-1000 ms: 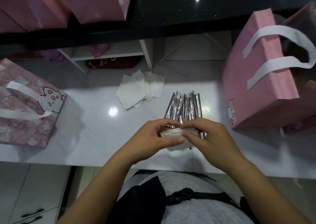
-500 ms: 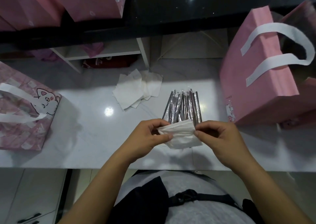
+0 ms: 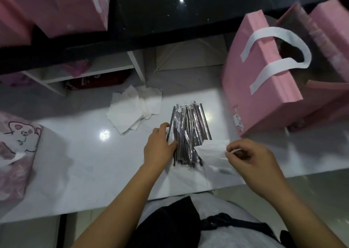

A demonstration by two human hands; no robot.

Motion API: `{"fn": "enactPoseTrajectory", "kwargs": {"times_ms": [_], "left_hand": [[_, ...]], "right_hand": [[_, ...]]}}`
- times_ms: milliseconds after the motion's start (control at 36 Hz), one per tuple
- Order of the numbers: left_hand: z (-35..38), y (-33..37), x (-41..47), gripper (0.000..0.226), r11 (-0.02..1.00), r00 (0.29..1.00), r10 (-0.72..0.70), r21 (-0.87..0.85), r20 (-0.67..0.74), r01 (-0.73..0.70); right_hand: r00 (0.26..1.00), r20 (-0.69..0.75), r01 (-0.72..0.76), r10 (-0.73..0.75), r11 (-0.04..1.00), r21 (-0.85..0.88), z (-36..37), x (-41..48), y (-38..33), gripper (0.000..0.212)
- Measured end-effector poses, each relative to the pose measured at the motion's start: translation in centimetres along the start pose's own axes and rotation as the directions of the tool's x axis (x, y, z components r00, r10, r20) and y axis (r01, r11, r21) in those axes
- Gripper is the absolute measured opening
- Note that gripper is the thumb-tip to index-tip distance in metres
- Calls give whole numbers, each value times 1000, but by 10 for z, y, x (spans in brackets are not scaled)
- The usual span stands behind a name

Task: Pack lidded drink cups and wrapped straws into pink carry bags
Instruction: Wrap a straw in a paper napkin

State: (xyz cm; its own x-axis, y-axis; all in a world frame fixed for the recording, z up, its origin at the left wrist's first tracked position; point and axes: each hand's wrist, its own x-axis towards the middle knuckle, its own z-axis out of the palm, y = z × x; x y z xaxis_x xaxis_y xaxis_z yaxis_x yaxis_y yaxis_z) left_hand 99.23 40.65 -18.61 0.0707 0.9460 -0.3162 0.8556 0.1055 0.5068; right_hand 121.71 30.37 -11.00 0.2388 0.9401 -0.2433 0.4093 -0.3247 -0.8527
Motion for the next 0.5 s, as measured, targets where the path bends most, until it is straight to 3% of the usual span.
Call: {"fn": "enactPoseTrajectory", "kwargs": {"times_ms": [250, 500], "left_hand": [[-8, -6, 10, 59, 999, 1000, -20, 36, 24, 19], [-20, -16, 10, 32, 983, 991, -136, 127, 18, 132]], "right_hand": [[999, -27, -26, 25, 999, -34, -1, -3, 1, 19], [1000, -11, -27, 26, 999, -45, 1, 2, -3, 19]]}}
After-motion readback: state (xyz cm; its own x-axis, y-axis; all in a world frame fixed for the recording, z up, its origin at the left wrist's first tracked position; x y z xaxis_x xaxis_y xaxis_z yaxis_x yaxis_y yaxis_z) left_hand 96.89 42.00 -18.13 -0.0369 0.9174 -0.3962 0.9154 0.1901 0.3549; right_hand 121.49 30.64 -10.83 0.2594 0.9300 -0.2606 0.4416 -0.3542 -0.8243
